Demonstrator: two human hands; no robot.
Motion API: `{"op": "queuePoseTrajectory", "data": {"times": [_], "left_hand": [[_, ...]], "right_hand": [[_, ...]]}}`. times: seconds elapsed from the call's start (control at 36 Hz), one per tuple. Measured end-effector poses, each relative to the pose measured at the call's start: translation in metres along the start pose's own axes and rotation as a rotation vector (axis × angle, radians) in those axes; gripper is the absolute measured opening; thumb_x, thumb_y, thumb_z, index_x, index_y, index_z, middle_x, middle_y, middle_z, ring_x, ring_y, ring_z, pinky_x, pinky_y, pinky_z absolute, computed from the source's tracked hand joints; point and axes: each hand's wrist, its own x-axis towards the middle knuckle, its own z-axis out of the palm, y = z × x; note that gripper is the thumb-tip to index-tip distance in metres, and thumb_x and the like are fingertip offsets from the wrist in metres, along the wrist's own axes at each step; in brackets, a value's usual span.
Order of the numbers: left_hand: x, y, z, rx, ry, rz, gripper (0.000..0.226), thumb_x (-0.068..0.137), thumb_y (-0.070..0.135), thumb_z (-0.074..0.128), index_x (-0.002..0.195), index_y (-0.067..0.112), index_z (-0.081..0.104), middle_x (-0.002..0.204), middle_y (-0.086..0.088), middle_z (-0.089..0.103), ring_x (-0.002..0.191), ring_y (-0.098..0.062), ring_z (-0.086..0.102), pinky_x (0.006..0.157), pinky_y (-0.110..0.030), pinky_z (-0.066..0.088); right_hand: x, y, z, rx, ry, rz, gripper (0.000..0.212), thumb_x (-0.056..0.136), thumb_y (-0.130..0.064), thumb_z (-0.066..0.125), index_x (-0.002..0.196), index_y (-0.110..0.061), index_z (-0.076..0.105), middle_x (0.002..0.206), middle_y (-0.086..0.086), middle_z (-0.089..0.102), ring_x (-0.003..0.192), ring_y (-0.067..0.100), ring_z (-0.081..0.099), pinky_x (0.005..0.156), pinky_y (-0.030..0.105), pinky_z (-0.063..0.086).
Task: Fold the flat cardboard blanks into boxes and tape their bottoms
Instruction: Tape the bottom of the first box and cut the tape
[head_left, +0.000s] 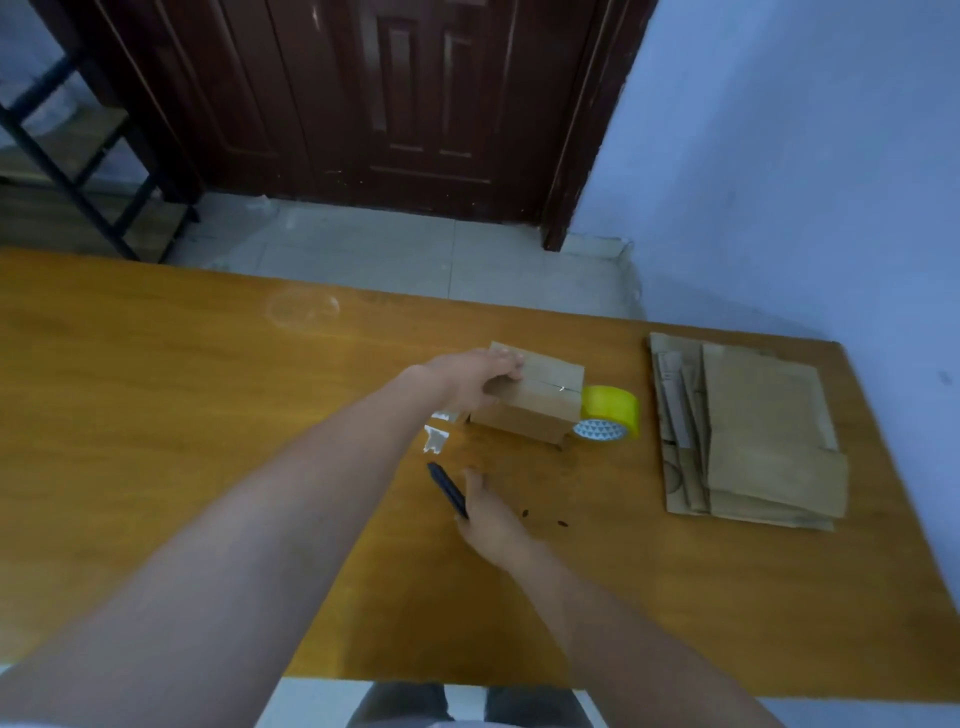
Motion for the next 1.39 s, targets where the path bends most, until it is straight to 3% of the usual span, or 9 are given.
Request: {"op": "queuePoseTrajectory", "data": {"times": [0.08,0.25,0.44,0.53,0.67,0.78,1.0,1.11,1.39], "left_hand": [[-0.003,0.009,-0.006,0.000,0.043,-0.003,0.048,0.094,0.026,0.052,0.140,0.031,0.040,0.155,0.016,0.022,0.141,-0.012,0.022,0.111,-0.035,0.026],[0.002,0.027,-0.010,0.127,0.135,-0.021,0.035,0.093,0.039,0.052,0.126,0.025,0.052,0.140,0.008,0.044,0.127,-0.016,0.038,0.101,-0.037,0.034],[0.012,0.055,-0.005,0.444,0.145,-0.037,0.056,0.086,0.062,0.048,0.129,0.027,0.044,0.126,0.001,0.047,0.118,-0.022,0.044,0.099,-0.038,0.037],[0.018,0.070,0.000,0.556,0.124,-0.046,0.059,0.090,0.063,0.038,0.140,0.032,0.030,0.132,-0.007,0.044,0.117,-0.029,0.046,0.095,-0.040,0.040],[0.027,0.084,0.002,0.685,0.054,-0.072,0.063,0.092,0.063,0.034,0.147,0.042,0.012,0.134,-0.015,0.040,0.111,-0.035,0.050,0.089,-0.042,0.046],[0.031,0.090,-0.002,0.714,0.021,-0.091,0.066,0.090,0.065,0.036,0.147,0.045,0.010,0.131,-0.013,0.041,0.109,-0.033,0.051,0.083,-0.038,0.048],[0.032,0.097,-0.005,0.715,-0.006,-0.128,0.067,0.090,0.066,0.035,0.147,0.045,0.008,0.135,-0.015,0.039,0.111,-0.035,0.052,0.080,-0.037,0.046],[0.032,0.098,-0.006,0.708,-0.012,-0.133,0.067,0.090,0.065,0.036,0.148,0.044,0.008,0.137,-0.015,0.038,0.113,-0.036,0.051,0.083,-0.038,0.046],[0.032,0.099,-0.005,0.744,-0.021,-0.136,0.070,0.090,0.065,0.036,0.149,0.043,0.005,0.141,-0.017,0.034,0.115,-0.037,0.050,0.085,-0.039,0.047]], "right_hand": [[-0.009,0.017,-0.022,0.183,-0.013,0.055,0.008,0.097,-0.020,0.045,0.101,-0.015,0.050,0.103,0.007,0.050,0.083,0.025,0.053,0.076,0.035,0.046],[-0.044,0.050,-0.055,0.504,0.070,0.058,0.019,0.100,-0.026,0.044,0.082,-0.018,0.041,0.063,-0.003,0.052,0.055,0.010,0.047,0.058,0.023,0.039],[-0.066,0.076,-0.095,0.899,0.370,0.093,0.018,0.096,-0.003,0.041,0.103,-0.018,0.050,0.072,-0.003,0.041,0.062,0.012,0.041,0.053,0.020,0.042],[-0.064,0.089,-0.113,0.801,0.448,0.081,0.018,0.100,-0.011,0.040,0.113,-0.021,0.047,0.077,-0.003,0.042,0.067,0.012,0.043,0.060,0.025,0.042],[-0.056,0.101,-0.134,0.403,0.631,0.204,0.024,0.099,-0.034,0.043,0.079,-0.024,0.050,0.067,-0.003,0.051,0.069,0.024,0.054,0.055,0.032,0.032],[-0.051,0.099,-0.140,0.141,0.543,0.365,0.038,0.099,-0.045,0.037,0.096,-0.014,0.058,0.089,0.010,0.065,0.087,0.032,0.061,0.058,0.031,0.036],[-0.041,0.088,-0.140,0.090,0.489,0.347,0.036,0.100,-0.041,0.036,0.105,-0.014,0.060,0.082,0.003,0.058,0.070,0.021,0.052,0.050,0.028,0.034],[-0.042,0.089,-0.138,0.089,0.490,0.346,0.035,0.100,-0.041,0.037,0.111,-0.016,0.060,0.088,0.004,0.063,0.077,0.024,0.060,0.056,0.029,0.039],[-0.046,0.089,-0.139,0.046,0.468,0.333,0.035,0.100,-0.040,0.036,0.110,-0.017,0.060,0.086,0.003,0.061,0.070,0.020,0.055,0.046,0.026,0.034]]}}
